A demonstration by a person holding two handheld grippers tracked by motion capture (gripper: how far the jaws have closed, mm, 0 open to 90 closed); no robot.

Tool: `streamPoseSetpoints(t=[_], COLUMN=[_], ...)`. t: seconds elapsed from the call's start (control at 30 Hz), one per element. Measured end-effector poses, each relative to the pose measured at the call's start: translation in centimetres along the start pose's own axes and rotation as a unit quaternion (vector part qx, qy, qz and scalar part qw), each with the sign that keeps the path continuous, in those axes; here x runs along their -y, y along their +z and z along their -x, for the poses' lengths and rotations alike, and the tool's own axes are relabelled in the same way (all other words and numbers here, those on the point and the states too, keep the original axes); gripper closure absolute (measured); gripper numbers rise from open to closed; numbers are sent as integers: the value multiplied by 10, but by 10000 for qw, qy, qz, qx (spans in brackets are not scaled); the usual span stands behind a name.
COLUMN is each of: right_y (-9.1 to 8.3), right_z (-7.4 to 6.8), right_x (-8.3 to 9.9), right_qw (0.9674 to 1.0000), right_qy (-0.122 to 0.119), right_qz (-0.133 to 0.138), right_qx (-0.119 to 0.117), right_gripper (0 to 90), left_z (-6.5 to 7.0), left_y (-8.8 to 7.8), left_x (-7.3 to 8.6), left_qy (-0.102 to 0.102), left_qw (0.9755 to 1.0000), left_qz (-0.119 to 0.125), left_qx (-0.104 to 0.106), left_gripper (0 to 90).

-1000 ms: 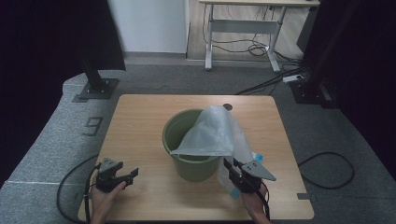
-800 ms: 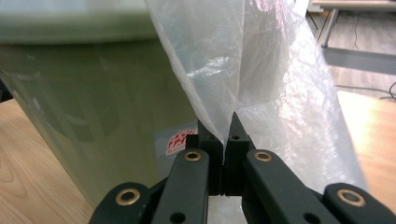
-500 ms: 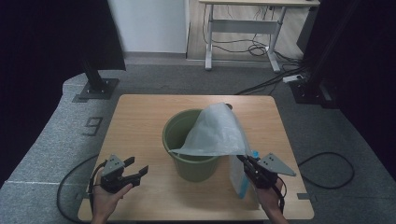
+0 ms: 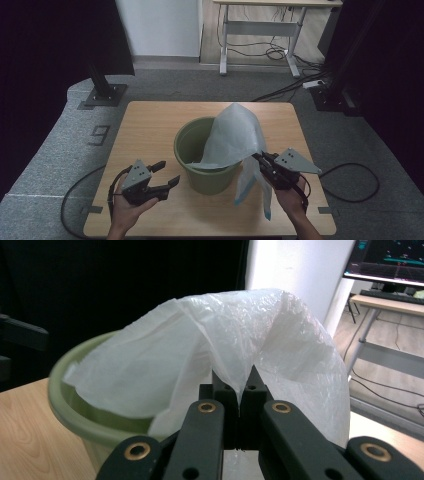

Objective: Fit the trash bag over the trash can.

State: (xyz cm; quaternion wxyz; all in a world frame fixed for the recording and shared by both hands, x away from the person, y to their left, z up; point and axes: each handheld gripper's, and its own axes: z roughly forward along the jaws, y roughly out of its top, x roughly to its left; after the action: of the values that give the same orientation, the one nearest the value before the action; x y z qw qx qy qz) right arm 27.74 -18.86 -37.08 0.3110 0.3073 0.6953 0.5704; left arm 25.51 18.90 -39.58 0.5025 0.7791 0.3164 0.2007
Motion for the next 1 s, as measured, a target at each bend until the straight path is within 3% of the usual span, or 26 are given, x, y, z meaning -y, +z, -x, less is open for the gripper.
streamPoseSetpoints(t=[0.23, 0.5, 0.77, 1.0], right_y=[15, 27, 33, 32], right_z=[-10, -20, -21, -22], right_x=[-7, -5, -4, -5], right_qw=[9997, 9991, 9987, 9988], right_qy=[-112, -201, -215, -181], right_qz=[-155, -321, -422, -416], right_qx=[-164, -184, -181, -200], right_gripper=[883, 859, 882, 882], left_z=[11, 20, 31, 37], left_y=[10, 25, 31, 36], left_x=[-12, -16, -22, -33], left_qy=[196, 265, 420, 441], left_qw=[9997, 9988, 9978, 9974], left_qz=[-10, -63, -75, -94], left_qx=[153, 407, 499, 559], left_gripper=[314, 301, 301, 303])
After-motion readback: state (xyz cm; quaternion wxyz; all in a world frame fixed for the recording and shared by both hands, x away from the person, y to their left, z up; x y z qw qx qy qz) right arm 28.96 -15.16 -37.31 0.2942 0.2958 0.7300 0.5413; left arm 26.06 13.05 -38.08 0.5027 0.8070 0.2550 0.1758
